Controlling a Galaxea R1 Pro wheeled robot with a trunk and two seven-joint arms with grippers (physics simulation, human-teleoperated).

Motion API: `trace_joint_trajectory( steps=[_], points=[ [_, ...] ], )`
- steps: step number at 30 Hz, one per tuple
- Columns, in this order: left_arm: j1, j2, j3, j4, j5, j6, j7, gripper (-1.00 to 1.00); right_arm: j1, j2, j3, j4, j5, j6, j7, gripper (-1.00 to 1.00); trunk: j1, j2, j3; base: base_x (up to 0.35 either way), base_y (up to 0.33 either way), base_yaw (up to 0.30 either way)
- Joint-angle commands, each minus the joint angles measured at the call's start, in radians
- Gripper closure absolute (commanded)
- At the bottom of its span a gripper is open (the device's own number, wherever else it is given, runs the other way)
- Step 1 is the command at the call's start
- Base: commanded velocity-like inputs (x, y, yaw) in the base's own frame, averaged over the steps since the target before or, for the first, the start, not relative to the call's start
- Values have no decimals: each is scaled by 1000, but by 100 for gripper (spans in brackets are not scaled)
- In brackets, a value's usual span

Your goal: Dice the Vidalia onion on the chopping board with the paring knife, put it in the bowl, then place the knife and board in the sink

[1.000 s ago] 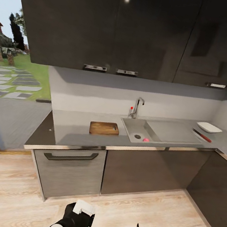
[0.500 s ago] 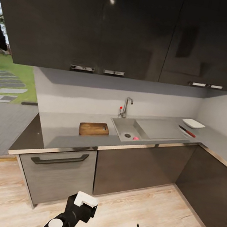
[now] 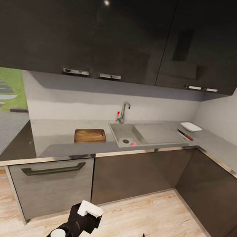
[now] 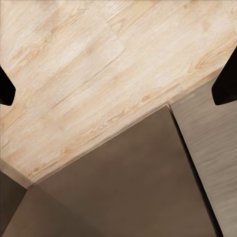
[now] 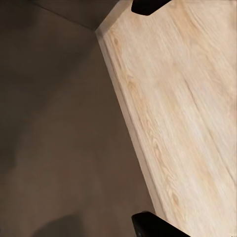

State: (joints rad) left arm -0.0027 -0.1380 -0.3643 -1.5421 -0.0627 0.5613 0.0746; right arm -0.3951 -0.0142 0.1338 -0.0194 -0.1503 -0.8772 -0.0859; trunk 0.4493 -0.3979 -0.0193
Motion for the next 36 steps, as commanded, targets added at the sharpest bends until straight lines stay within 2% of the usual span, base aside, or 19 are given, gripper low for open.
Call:
trace_joint_trajectory(
  steps=[1, 11, 24, 36],
  points=[
    [0, 0, -1, -1, -6, 5, 2, -100, -1, 0, 9, 0, -6, 1, -5, -100, 1, -2, -2, 0, 0, -13],
    [0, 10, -2, 12, -6, 5, 1, -100, -1, 2, 9, 0, -6, 33, -3, -100, 1, -2, 1, 0, 0, -46],
    [0, 10, -2, 15, -6, 6, 2, -100, -1, 0, 9, 0, -6, 33, -3, -100, 1, -2, 14, 3, 0, -200],
    [0, 10, -2, 22, -6, 5, 2, -100, -1, -2, 8, 0, -6, 33, -3, -100, 1, -2, 27, 87, 0, -211]
  ],
)
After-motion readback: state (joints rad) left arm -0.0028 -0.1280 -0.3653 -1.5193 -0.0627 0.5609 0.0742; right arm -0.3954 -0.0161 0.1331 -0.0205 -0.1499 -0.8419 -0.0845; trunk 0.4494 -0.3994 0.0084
